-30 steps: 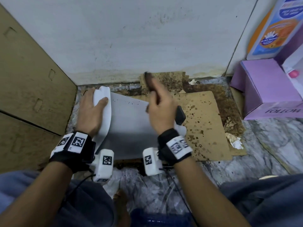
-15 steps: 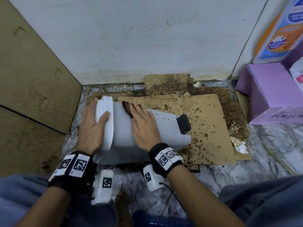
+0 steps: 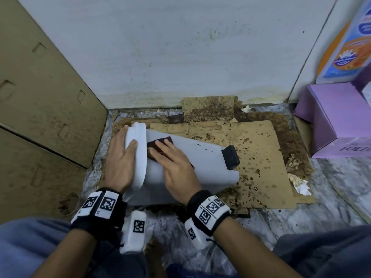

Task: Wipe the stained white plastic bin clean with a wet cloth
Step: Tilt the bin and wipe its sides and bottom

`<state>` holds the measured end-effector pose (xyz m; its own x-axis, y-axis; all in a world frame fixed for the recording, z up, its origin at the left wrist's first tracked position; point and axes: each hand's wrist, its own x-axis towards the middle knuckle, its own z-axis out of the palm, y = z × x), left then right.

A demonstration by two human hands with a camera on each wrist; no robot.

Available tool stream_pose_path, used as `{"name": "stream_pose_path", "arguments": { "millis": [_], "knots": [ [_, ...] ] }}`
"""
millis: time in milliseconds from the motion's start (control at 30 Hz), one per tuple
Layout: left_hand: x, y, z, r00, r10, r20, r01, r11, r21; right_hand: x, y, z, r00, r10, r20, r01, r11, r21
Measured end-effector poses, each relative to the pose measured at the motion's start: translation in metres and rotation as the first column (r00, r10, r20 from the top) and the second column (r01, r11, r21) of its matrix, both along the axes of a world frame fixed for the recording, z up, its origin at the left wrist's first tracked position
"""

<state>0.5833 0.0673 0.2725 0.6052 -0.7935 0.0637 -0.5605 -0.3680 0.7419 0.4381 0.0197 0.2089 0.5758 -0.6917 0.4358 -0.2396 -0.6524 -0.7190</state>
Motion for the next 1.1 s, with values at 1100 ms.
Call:
{"name": "stream_pose_path", "arguments": {
  "millis": [1100],
  "knots": [
    [-0.016,-0.011,0.011,0.996,0.061,0.071,-0.069,0.990,0.124,-0.056,-0.075,-0.049,0.953,-0.157,-0.259,0.255,0.876,0.409]
  ]
}}
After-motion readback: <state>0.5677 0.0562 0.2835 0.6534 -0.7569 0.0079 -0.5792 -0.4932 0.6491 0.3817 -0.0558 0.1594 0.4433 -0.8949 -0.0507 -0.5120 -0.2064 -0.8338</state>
